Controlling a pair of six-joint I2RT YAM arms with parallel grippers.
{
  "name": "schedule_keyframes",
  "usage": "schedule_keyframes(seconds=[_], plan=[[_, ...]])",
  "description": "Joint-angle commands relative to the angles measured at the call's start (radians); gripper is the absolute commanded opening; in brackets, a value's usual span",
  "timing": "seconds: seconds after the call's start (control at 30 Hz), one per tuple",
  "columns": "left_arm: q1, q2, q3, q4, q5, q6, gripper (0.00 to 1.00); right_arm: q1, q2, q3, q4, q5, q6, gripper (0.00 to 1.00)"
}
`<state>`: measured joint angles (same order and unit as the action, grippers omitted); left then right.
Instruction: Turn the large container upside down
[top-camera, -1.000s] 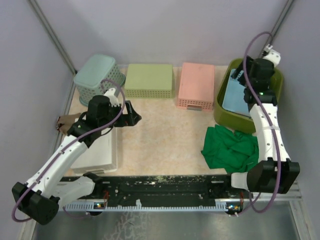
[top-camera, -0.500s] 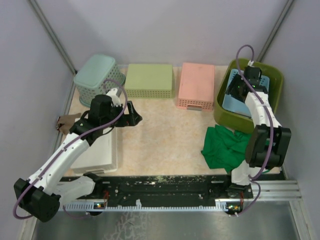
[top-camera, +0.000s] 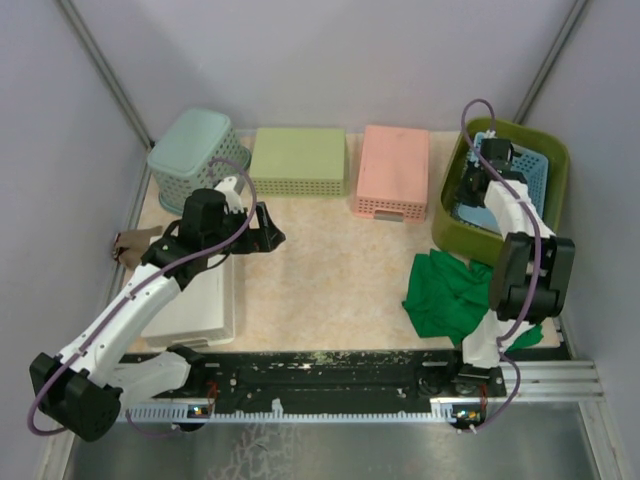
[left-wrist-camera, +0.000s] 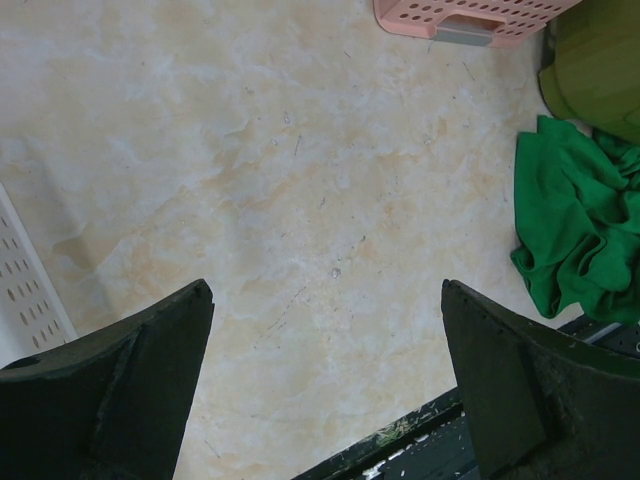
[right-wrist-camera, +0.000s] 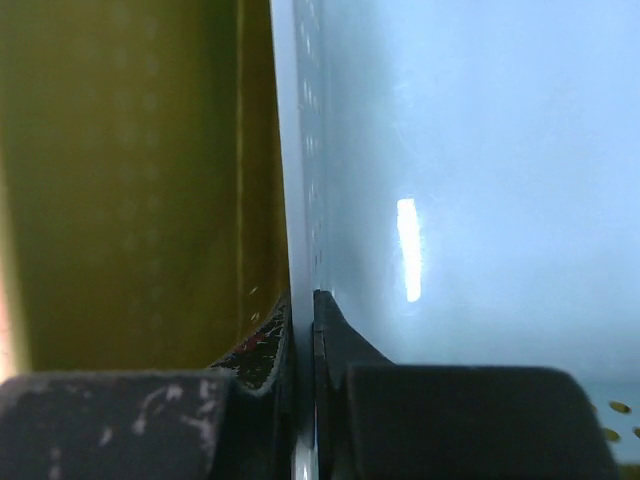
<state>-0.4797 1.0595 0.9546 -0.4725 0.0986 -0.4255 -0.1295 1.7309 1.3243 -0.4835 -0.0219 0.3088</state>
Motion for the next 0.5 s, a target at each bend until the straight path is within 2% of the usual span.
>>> schedule_keyframes(seconds=[0.0,0.27,0.37,0.47], plan=[[0.001,0.016,0.013,0.011,0.018,0.004,1.00,-0.004,-0.196,0.081,-0.019,-0.025,0.018,0.00],[0.001,0.021,0.013,0.028,0.014,0.010,1.00,-0.004,-0.416,0.264,-0.133,-0.077,0.047,0.00],[0.000,0.021,0.019,0.028,0.000,0.013,1.00,-0.004,-0.512,0.290,-0.110,-0.236,0.095,0.00],[0.002,0.021,0.035,0.010,-0.046,0.022,1.00,-0.003,-0.595,0.266,0.012,-0.457,0.178,0.00]])
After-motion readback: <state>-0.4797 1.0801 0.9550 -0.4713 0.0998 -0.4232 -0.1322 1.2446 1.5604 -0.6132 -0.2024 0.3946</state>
